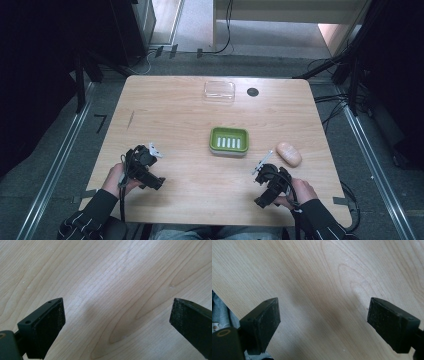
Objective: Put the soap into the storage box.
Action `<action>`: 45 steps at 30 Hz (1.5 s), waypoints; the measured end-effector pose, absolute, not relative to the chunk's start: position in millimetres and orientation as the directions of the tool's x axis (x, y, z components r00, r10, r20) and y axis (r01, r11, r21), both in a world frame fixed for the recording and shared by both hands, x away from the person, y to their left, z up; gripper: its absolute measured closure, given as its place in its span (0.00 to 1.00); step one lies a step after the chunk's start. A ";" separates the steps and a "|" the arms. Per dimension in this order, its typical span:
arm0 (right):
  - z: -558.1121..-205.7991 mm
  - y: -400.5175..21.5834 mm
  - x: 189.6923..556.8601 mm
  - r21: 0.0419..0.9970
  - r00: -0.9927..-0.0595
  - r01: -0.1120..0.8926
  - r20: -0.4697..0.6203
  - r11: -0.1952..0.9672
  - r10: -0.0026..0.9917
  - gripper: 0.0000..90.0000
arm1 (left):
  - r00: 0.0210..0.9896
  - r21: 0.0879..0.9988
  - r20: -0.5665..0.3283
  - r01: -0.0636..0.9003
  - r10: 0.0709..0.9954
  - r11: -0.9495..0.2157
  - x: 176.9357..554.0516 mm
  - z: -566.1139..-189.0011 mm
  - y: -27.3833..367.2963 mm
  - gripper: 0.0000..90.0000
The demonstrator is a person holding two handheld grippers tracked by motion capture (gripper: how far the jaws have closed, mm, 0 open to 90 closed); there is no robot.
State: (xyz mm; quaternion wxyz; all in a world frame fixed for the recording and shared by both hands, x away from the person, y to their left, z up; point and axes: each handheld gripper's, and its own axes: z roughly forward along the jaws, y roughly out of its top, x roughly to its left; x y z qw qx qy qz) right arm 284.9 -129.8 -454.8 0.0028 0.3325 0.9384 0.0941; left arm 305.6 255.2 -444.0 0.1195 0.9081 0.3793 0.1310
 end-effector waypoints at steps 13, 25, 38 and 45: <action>-454.0 -130.9 285.5 0.178 -0.784 0.614 0.024 0.769 0.620 0.14 | 0.680 0.322 0.166 0.647 0.714 -0.692 305.9 -443.0 254.7 0.01; -449.8 -134.5 286.3 0.198 -0.768 0.630 0.014 0.751 0.640 0.13 | 0.676 0.327 0.160 0.651 0.719 -0.685 303.0 -442.7 257.2 0.01; -448.0 -142.7 288.0 0.216 -0.743 0.652 -0.007 0.727 0.669 0.13 | 0.683 0.324 0.160 0.646 0.713 -0.691 305.6 -443.1 253.9 0.01; -445.5 -148.3 288.7 0.231 -0.730 0.664 -0.007 0.711 0.684 0.13 | 0.690 0.321 0.159 0.641 0.706 -0.698 306.3 -443.3 251.3 0.01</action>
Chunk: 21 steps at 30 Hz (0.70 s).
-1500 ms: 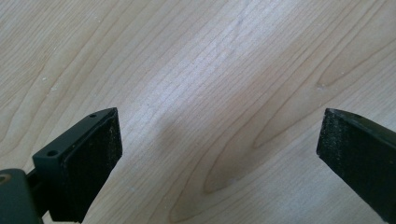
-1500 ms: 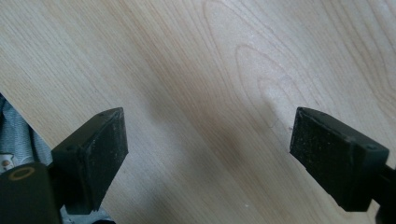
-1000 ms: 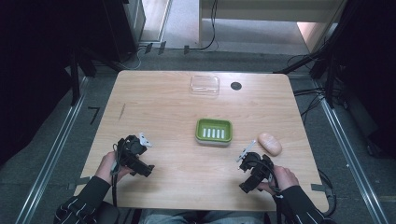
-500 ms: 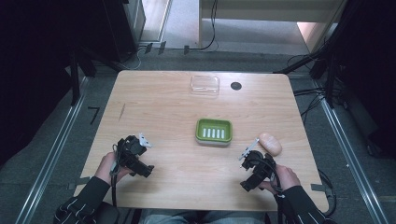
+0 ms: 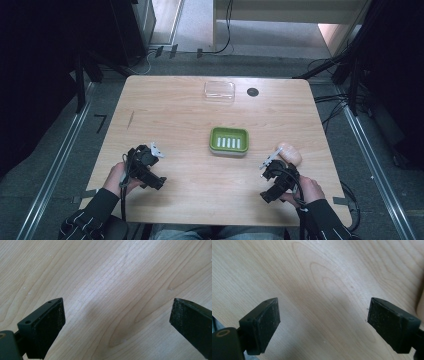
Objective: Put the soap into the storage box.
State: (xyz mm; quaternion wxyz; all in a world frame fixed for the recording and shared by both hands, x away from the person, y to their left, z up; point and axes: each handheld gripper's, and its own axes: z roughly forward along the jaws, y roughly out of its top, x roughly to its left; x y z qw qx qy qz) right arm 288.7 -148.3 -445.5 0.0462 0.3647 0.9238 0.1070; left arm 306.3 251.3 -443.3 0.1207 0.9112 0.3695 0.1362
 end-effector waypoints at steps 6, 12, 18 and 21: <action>-440.7 -157.7 293.7 0.253 -0.710 0.677 -0.023 0.691 0.704 0.13 | 0.689 0.321 0.157 0.642 0.707 -0.697 306.2 -443.9 252.5 0.01; -435.7 -165.6 298.1 0.277 -0.690 0.688 -0.039 0.671 0.723 0.13 | 0.687 0.325 0.156 0.643 0.710 -0.693 306.3 -444.4 253.0 0.01; -433.2 -171.9 301.0 0.293 -0.670 0.701 -0.044 0.651 0.741 0.14 | 0.688 0.321 0.158 0.643 0.708 -0.696 306.5 -444.0 252.7 0.01; -431.7 -174.4 303.4 0.300 -0.661 0.704 -0.055 0.644 0.748 0.15 | 0.689 0.320 0.157 0.643 0.708 -0.696 306.3 -443.8 252.4 0.01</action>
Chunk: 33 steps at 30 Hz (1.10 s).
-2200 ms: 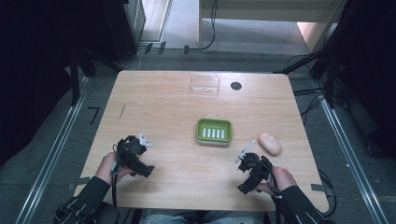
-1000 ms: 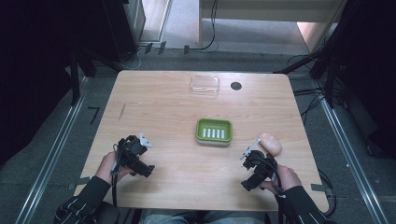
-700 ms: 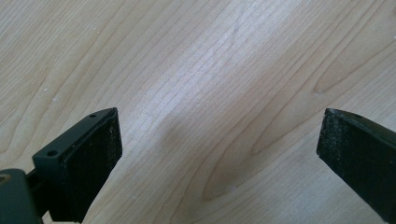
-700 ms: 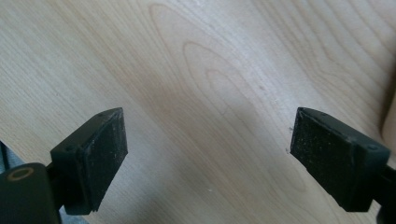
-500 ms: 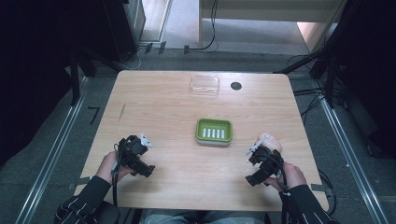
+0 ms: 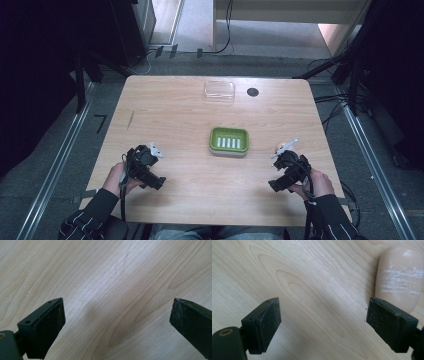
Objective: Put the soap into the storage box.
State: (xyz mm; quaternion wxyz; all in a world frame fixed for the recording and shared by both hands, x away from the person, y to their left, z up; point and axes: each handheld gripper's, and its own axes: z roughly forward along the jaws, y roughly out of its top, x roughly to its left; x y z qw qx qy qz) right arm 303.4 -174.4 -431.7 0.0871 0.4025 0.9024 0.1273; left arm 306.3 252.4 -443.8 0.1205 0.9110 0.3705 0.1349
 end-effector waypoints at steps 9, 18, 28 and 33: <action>-427.1 -180.7 309.7 0.321 -0.650 0.706 -0.063 0.632 0.758 0.15 | 0.689 0.320 0.158 0.642 0.708 -0.696 306.3 -444.0 252.5 0.01; -425.9 -193.5 320.5 0.333 -0.614 0.725 -0.081 0.602 0.785 0.15 | 0.689 0.316 0.158 0.643 0.707 -0.697 306.5 -444.0 252.1 0.01; -429.1 -208.3 335.9 0.340 -0.566 0.759 -0.077 0.556 0.821 0.17 | 0.689 0.313 0.158 0.644 0.707 -0.698 306.8 -444.4 251.6 0.01; -432.0 -215.7 343.2 0.334 -0.549 0.773 -0.077 0.540 0.832 0.17 | 0.689 0.312 0.158 0.644 0.707 -0.698 306.9 -444.5 251.6 0.01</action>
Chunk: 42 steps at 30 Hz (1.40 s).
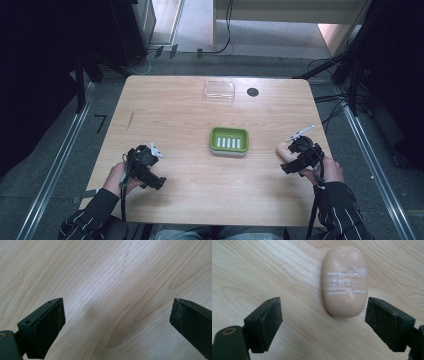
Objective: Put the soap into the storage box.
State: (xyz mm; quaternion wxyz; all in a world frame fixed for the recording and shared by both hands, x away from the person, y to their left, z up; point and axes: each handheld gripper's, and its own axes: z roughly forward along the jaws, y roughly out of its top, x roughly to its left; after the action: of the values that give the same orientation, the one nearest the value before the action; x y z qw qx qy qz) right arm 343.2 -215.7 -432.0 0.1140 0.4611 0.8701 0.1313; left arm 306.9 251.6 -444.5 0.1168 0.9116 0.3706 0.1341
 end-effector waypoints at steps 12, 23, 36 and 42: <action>-437.3 -221.4 361.0 0.328 -0.534 0.785 -0.070 0.525 0.842 0.18 | 0.687 0.315 0.155 0.647 0.710 -0.695 307.2 -445.3 251.5 0.01; -444.2 -225.9 378.1 0.304 -0.532 0.800 -0.037 0.517 0.846 0.16 | 0.687 0.317 0.153 0.647 0.710 -0.694 307.5 -445.5 251.3 0.01; -451.3 -222.5 393.8 0.267 -0.538 0.810 -0.015 0.522 0.843 0.15 | 0.687 0.315 0.152 0.648 0.711 -0.693 307.8 -445.8 251.3 0.01; -456.0 -219.2 400.9 0.243 -0.535 0.817 -0.018 0.523 0.845 0.16 | 0.686 0.315 0.153 0.649 0.712 -0.693 307.7 -445.8 251.2 0.01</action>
State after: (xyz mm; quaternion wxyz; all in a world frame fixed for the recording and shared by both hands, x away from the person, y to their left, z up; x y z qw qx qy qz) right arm 400.9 -219.2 -456.0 0.0669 0.4775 0.8700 0.1029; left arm 307.7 251.2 -445.8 0.1187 0.9104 0.3735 0.1325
